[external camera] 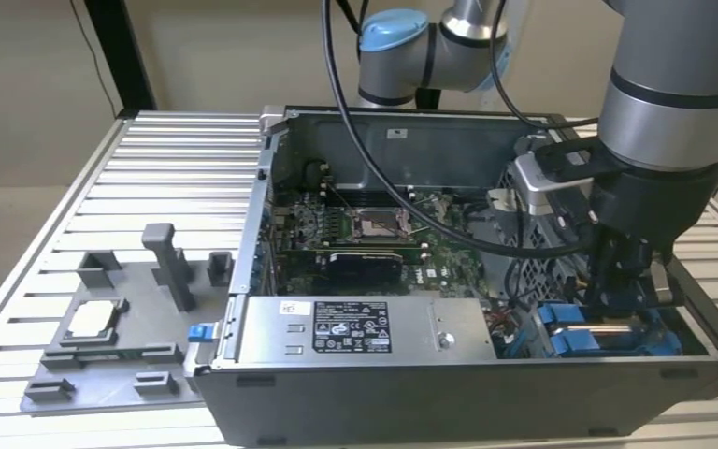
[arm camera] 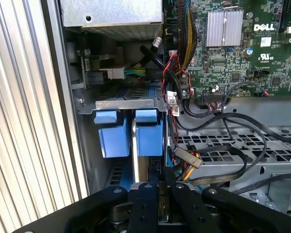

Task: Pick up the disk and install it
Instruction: 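Insert the second disk wire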

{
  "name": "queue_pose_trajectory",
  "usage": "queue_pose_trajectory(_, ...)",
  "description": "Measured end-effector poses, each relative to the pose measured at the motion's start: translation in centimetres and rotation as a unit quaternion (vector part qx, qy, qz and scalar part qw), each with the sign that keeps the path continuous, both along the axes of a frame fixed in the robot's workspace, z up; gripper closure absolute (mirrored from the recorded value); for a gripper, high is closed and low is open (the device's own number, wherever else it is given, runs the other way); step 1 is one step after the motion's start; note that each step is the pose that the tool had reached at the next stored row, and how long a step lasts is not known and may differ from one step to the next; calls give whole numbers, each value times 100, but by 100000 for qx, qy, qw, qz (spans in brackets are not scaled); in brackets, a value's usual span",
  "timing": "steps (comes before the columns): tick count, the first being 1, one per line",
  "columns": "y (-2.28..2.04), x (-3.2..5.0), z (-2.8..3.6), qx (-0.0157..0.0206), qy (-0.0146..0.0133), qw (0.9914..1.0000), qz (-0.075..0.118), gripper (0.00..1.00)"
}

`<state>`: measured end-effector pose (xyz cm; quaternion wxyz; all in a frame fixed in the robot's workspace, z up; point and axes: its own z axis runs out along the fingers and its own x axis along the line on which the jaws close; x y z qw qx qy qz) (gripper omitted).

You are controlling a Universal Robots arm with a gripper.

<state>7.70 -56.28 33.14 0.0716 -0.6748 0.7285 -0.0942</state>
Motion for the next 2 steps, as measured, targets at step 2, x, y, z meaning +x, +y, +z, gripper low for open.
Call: queue_pose_trajectory(2,0,0,0,4,-1,100000,1,100)
